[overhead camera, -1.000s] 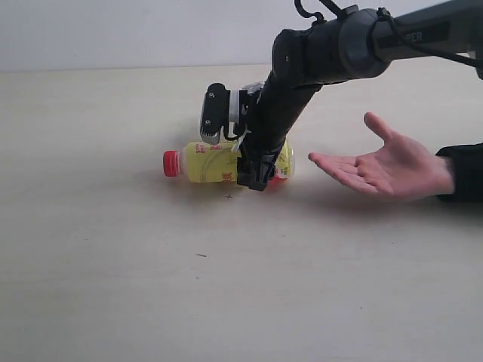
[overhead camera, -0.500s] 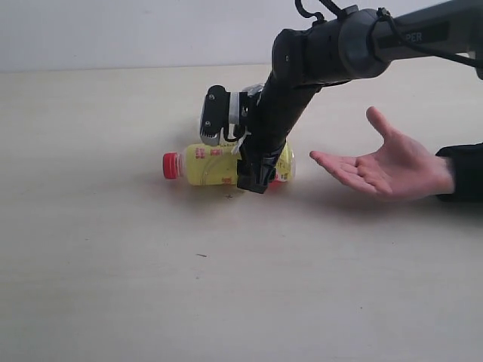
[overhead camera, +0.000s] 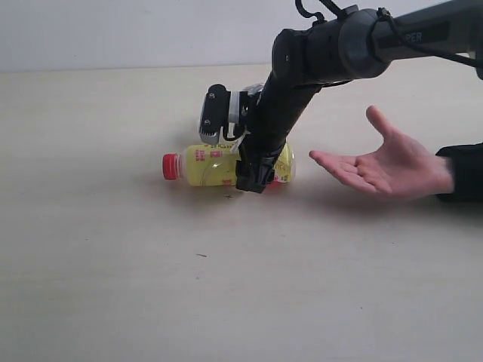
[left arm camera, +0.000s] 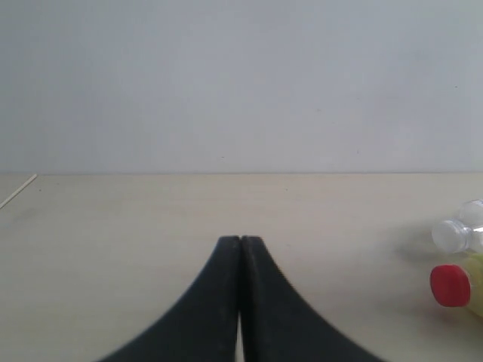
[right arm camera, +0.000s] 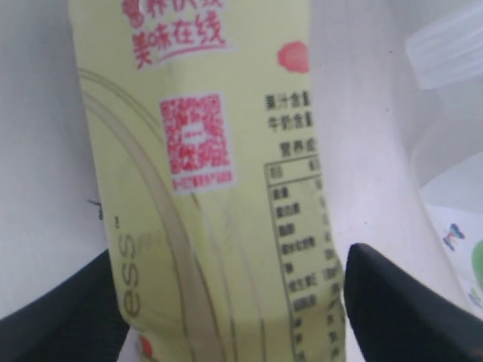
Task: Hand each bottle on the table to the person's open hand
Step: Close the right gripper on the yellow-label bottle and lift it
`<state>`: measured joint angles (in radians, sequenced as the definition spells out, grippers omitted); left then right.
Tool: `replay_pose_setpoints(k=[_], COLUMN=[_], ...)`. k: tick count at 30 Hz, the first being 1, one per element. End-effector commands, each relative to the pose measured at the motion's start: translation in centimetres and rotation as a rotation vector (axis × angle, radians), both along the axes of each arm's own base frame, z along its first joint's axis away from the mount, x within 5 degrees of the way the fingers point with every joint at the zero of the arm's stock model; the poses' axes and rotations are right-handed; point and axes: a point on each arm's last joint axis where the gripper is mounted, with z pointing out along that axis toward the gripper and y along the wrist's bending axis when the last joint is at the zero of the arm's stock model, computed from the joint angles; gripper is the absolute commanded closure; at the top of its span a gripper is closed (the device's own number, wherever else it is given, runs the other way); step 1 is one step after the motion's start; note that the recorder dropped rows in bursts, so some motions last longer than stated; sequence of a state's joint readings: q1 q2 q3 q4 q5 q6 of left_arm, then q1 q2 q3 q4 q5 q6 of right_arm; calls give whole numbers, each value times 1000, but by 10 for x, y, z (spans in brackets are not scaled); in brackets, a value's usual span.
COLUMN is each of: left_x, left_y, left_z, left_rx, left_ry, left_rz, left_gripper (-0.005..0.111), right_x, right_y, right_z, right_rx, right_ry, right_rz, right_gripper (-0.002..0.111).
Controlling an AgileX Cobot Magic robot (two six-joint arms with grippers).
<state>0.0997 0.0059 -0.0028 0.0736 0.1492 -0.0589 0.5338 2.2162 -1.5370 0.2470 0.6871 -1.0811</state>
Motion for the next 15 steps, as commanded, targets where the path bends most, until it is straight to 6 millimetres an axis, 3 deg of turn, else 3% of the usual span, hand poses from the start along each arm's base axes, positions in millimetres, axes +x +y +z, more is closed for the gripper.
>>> replay_pose_setpoints(k=[1, 7, 15], left_x=[0, 0, 0], left_y=[0, 0, 0], left_z=[0, 0, 0], left_rx=[1, 1, 1], left_ry=[-5, -5, -5], left_rz=[-4, -4, -4], left_gripper=[105, 105, 105], right_x=[1, -3, -7], right_y=[2, 0, -1], right_z=[3, 2, 1], right_rx=[13, -3, -13], right_ry=[-6, 42, 85], right_rz=[-12, -26, -24], right_gripper=[36, 44, 92])
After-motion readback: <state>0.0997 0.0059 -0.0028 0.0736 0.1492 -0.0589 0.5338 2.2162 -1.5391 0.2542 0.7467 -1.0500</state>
